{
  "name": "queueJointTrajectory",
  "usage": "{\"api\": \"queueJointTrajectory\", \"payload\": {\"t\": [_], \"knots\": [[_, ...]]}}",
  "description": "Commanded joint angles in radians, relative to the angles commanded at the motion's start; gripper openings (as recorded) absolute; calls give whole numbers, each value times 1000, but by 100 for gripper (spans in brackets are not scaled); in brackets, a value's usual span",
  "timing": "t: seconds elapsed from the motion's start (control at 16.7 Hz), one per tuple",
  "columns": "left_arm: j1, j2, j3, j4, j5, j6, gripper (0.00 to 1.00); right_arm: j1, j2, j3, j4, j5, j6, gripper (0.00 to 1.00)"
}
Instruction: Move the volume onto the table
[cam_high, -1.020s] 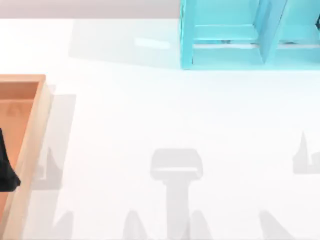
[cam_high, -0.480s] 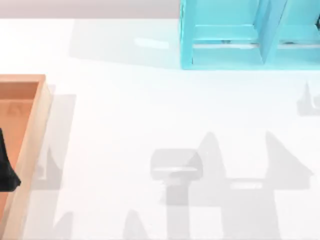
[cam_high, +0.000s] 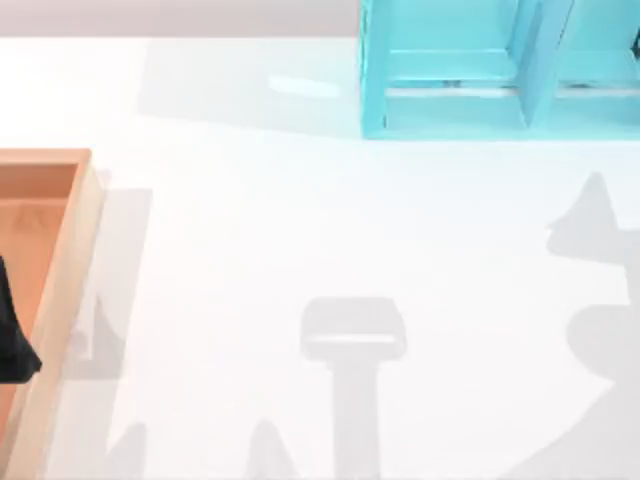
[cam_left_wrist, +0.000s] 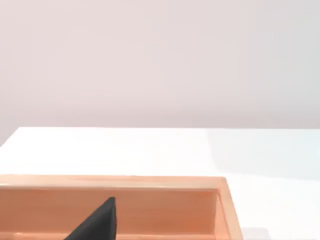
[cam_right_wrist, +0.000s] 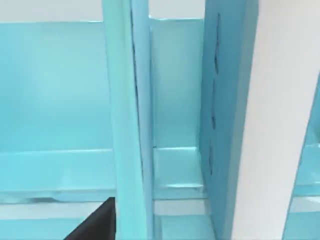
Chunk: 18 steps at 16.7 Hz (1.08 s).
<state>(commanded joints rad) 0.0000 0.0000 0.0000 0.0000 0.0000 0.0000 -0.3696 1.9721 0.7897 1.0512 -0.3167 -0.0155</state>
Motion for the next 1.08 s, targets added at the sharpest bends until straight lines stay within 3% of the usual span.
{"api": "queueJointTrajectory", "payload": {"t": [0.24, 0.72, 1.08], "knots": [[0, 0, 0, 0, 0, 0, 100, -36, 168, 83, 107, -27, -6, 100], [0, 0, 0, 0, 0, 0, 100, -34, 196, 105, 114, -26, -7, 100], [0, 0, 0, 0, 0, 0, 100, -1, 333, 353, 7, 11, -4, 100]]}}
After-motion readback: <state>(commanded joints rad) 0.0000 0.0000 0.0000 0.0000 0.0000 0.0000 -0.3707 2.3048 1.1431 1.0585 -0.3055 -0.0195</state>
